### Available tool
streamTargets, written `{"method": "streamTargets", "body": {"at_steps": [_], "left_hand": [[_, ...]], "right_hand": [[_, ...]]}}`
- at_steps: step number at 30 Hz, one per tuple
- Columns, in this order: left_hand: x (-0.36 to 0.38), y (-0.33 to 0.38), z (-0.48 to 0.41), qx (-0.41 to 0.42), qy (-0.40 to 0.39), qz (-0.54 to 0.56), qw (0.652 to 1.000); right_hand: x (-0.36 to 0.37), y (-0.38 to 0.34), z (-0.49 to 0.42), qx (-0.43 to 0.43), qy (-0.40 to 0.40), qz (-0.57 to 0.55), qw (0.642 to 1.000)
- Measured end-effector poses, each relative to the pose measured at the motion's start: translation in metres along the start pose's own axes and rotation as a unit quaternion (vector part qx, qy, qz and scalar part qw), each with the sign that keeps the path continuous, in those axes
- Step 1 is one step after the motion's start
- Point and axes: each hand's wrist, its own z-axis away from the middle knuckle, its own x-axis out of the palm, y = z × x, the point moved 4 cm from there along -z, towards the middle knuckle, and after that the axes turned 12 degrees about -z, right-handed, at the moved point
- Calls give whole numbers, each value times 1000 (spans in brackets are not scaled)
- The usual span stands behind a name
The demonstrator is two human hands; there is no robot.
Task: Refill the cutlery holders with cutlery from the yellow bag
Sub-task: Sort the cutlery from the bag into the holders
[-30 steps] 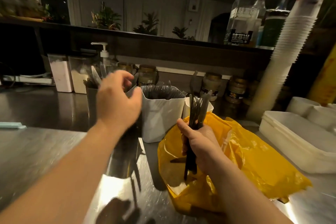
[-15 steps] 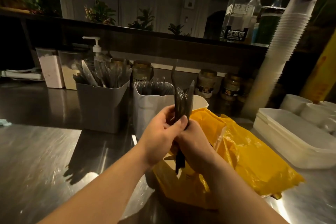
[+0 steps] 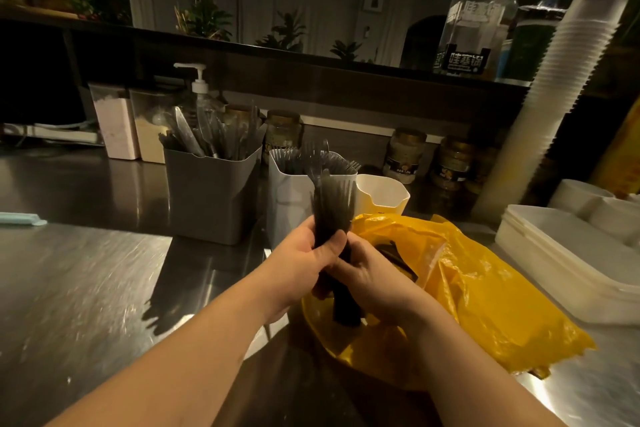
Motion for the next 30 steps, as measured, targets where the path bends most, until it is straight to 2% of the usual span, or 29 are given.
{"method": "streamTargets", "body": {"at_steps": [2, 6, 11, 14, 22, 25, 27, 28, 30], "left_hand": [[-1, -5, 2, -14, -12, 28, 999], [-1, -8, 2, -23, 6, 46, 999], [-1, -4, 3, -22, 58, 87, 994], [-1, -3, 4, -22, 74, 95, 992], [-8, -6, 1, -20, 133, 112, 985], [-13, -3, 0, -3, 152, 150, 977], [-20, -1, 0, 19, 172, 161, 972], [-21, 0, -1, 29, 174, 151, 973], [-19, 3, 1, 37, 158, 131, 978]], "right_hand": [[-4, 4, 1, 35, -17, -43, 998], [-10, 15, 0, 98, 6, -122, 988], [-8, 9, 4, 96, -24, -193, 976], [-6, 7, 2, 90, -2, -238, 967], [-2, 2, 1, 93, 63, -159, 981], [-12, 2, -3, 63, 162, -102, 979], [-25, 1, -4, 43, 240, -90, 966], [-28, 0, -4, 48, 250, -110, 961], [-25, -2, -2, 75, 190, -189, 961]]}}
